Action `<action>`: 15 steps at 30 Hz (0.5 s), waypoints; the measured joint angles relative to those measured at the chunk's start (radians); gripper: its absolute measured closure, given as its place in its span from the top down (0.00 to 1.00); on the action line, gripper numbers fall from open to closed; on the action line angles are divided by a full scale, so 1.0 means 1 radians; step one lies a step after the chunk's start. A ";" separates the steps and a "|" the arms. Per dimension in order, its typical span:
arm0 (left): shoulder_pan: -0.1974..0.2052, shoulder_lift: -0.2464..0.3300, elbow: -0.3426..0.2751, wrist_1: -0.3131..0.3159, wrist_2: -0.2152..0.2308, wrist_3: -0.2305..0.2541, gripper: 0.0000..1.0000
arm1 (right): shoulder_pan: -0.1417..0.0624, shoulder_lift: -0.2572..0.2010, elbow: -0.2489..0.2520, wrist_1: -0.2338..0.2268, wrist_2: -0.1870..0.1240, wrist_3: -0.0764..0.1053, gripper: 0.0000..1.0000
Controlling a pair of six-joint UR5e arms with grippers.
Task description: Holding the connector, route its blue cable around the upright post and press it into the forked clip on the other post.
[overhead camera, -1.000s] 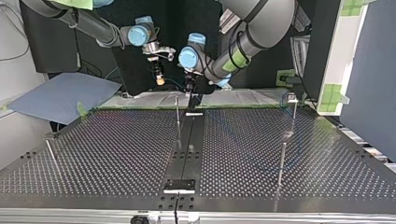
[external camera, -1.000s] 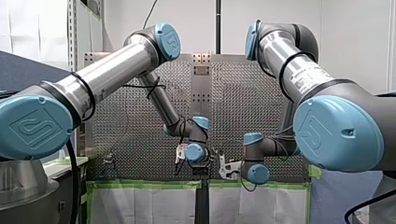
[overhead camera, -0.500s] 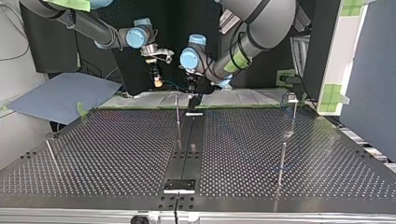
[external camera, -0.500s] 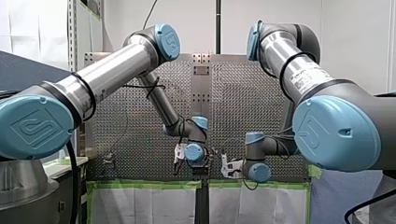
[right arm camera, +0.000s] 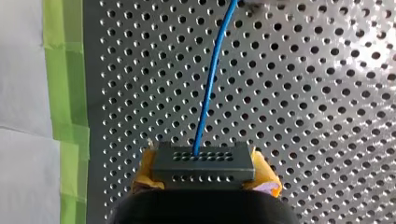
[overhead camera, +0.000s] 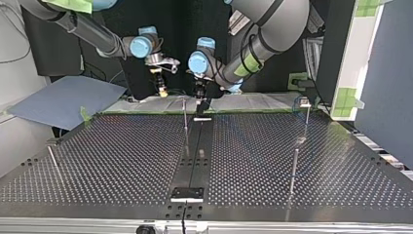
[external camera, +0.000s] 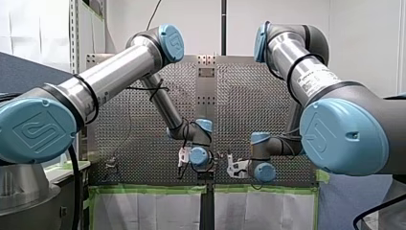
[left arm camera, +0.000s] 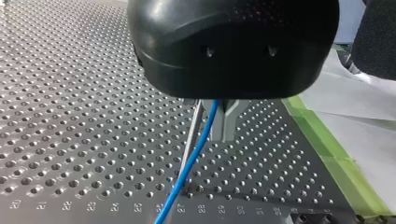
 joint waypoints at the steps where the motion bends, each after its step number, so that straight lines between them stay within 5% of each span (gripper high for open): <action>1: 0.000 0.000 0.000 0.000 0.000 0.000 0.01 | -0.005 0.000 0.000 -0.001 0.000 0.000 0.02; 15: -0.008 0.001 0.002 0.004 -0.005 0.006 0.01 | -0.057 -0.002 -0.005 0.004 -0.002 -0.021 0.02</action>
